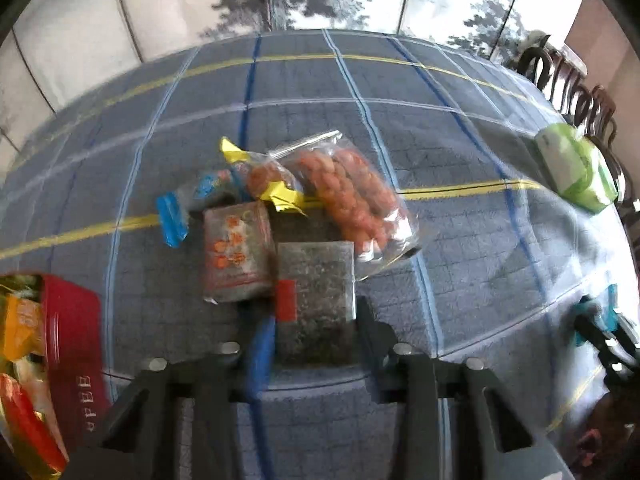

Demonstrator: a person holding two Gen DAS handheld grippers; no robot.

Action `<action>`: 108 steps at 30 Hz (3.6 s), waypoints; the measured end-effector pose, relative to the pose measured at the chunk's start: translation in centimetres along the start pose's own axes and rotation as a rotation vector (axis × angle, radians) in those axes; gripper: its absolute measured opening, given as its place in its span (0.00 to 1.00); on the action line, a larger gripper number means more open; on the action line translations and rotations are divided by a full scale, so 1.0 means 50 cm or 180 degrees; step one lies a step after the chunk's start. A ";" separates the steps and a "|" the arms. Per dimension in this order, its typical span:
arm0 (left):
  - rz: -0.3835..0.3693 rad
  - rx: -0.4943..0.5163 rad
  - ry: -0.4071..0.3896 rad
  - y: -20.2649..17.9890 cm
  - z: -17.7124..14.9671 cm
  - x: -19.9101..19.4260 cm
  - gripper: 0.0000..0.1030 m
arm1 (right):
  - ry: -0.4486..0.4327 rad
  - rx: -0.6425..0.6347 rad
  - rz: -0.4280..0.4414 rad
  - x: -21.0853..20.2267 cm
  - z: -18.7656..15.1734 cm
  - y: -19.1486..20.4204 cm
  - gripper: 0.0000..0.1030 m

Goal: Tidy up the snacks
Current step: 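Grasp the dark grey block pack with the left tool while the right tool holds the blue candy, then lower the grey pack into the gold tin and open the left tool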

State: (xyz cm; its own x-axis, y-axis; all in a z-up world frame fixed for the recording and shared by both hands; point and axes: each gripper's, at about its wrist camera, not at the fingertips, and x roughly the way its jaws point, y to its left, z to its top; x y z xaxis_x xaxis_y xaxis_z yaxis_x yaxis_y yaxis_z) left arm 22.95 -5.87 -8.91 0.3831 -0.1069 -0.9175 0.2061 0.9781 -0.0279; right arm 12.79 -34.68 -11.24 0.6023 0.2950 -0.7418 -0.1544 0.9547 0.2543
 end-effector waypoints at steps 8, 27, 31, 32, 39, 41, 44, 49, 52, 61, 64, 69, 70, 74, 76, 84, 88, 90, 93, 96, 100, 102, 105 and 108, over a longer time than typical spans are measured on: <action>-0.0170 -0.0181 -0.0034 -0.017 -0.080 -0.062 0.34 | 0.0005 -0.0025 -0.0039 0.000 0.000 0.004 0.26; -0.0019 -0.0611 -0.0599 0.138 -0.275 -0.314 0.34 | 0.0021 -0.0139 -0.0335 0.003 0.000 0.023 0.26; 0.0062 -0.0668 -0.0671 0.174 -0.294 -0.332 0.34 | 0.0034 -0.0211 -0.0426 0.006 0.001 0.034 0.26; 0.0063 -0.0693 -0.0675 0.184 -0.298 -0.333 0.34 | 0.0036 -0.0219 -0.0437 0.007 0.001 0.035 0.26; 0.0186 -0.0752 -0.0681 0.228 -0.317 -0.325 0.34 | 0.0045 -0.0271 -0.0504 0.007 0.000 0.041 0.26; 0.0227 -0.0764 -0.0691 0.236 -0.321 -0.321 0.34 | 0.0047 -0.0286 -0.0523 0.007 0.000 0.042 0.26; 0.0259 -0.0783 -0.0675 0.252 -0.324 -0.312 0.34 | 0.0047 -0.0285 -0.0525 0.008 0.000 0.044 0.26; 0.0291 -0.0826 -0.0617 0.277 -0.330 -0.290 0.34 | 0.0052 -0.0317 -0.0569 0.009 -0.001 0.049 0.26; 0.0302 -0.0834 -0.0613 0.291 -0.334 -0.281 0.34 | 0.0051 -0.0313 -0.0564 0.009 -0.001 0.049 0.26; 0.0284 -0.0973 -0.0672 0.345 -0.347 -0.269 0.34 | 0.0051 -0.0317 -0.0568 0.009 -0.001 0.050 0.26; 0.0307 -0.1017 -0.0657 0.363 -0.348 -0.261 0.34 | 0.0051 -0.0317 -0.0569 0.009 -0.001 0.051 0.26; 0.0339 -0.1089 -0.0606 0.387 -0.353 -0.246 0.34 | 0.0050 -0.0314 -0.0565 0.009 -0.001 0.050 0.26; 0.0327 -0.1108 -0.0589 0.391 -0.354 -0.242 0.34 | 0.0050 -0.0315 -0.0566 0.009 -0.001 0.050 0.26; 0.0343 -0.1100 -0.0545 0.396 -0.356 -0.229 0.34 | 0.0051 -0.0321 -0.0573 0.009 -0.001 0.051 0.26; 0.0358 -0.1072 -0.0540 0.396 -0.355 -0.226 0.34 | 0.0050 -0.0317 -0.0569 0.009 -0.001 0.050 0.26; 0.0355 -0.1037 -0.0500 0.396 -0.347 -0.212 0.34 | 0.0050 -0.0317 -0.0569 0.009 -0.001 0.051 0.26; 0.0357 -0.1027 -0.0486 0.398 -0.346 -0.205 0.34 | 0.0050 -0.0317 -0.0568 0.009 -0.001 0.050 0.26; 0.0359 -0.1024 -0.0493 0.398 -0.346 -0.203 0.34 | 0.0050 -0.0319 -0.0570 0.009 -0.001 0.050 0.26; 0.0370 -0.1007 -0.0504 0.397 -0.345 -0.202 0.34 | 0.0050 -0.0321 -0.0574 0.009 -0.001 0.051 0.26; 0.0377 -0.0991 -0.0508 0.397 -0.344 -0.201 0.34 | 0.0049 -0.0318 -0.0574 0.009 0.000 0.051 0.26; 0.0390 -0.0989 -0.0503 0.396 -0.344 -0.202 0.35 | 0.0047 -0.0314 -0.0584 0.008 -0.001 0.052 0.27; 0.0394 -0.0977 -0.0502 0.396 -0.345 -0.202 0.35 | 0.0048 -0.0316 -0.0586 0.008 0.000 0.052 0.27; 0.0412 -0.0968 -0.0506 0.395 -0.345 -0.201 0.35 | 0.0048 -0.0315 -0.0582 0.009 0.000 0.052 0.27; 0.0425 -0.0957 -0.0512 0.394 -0.345 -0.199 0.35 | 0.0049 -0.0320 -0.0588 0.009 0.000 0.053 0.27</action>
State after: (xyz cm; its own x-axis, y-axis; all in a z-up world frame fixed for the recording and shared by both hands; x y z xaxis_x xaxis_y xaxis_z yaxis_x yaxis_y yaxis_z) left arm 7.67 17.56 -7.15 0.5304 0.0221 -0.8475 -0.1200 0.9916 -0.0492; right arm 12.66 -32.02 -10.90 0.6158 0.1144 -0.7796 -0.1204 0.9914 0.0504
